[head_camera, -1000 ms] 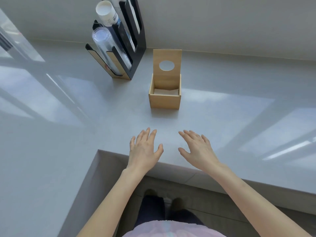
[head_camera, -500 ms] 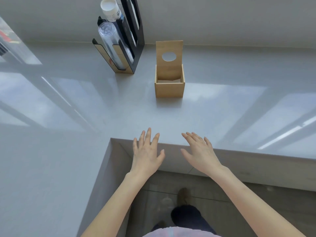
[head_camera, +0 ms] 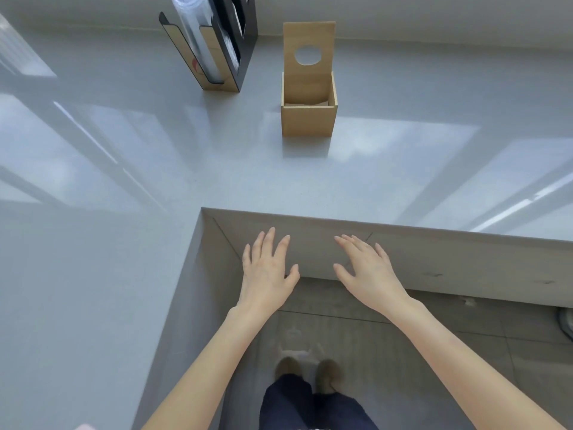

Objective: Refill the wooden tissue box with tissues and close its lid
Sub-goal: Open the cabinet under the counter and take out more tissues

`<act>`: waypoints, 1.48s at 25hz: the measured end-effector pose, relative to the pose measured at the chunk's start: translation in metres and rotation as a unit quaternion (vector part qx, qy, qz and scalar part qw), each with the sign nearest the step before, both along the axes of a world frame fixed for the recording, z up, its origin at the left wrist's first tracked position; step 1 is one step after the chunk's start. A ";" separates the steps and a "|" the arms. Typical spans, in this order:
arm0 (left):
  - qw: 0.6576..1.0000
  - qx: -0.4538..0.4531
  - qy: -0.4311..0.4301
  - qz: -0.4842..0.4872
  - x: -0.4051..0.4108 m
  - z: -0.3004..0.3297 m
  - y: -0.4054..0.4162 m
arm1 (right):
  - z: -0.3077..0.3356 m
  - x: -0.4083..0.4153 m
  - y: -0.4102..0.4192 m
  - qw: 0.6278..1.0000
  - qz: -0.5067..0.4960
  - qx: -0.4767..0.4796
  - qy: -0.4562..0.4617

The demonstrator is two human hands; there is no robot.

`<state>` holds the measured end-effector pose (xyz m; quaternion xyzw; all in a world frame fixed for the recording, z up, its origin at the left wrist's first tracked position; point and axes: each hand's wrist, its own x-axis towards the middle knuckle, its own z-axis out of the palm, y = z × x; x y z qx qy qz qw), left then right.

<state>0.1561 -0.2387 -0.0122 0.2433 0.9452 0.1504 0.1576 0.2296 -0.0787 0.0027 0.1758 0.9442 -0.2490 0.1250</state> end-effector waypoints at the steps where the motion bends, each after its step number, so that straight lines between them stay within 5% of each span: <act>1: 1.000 0.000 -0.001 -0.001 0.004 -0.003 0.001 | -0.003 0.004 0.002 1.000 0.002 0.004 -0.002; 25: 0.984 -0.027 0.148 -0.094 -0.033 -0.134 0.081 | -0.146 -0.035 0.059 0.990 0.040 0.102 0.086; 37: 0.974 0.042 0.210 -0.073 -0.030 -0.155 0.114 | -0.171 -0.029 0.074 0.968 -0.002 0.176 0.176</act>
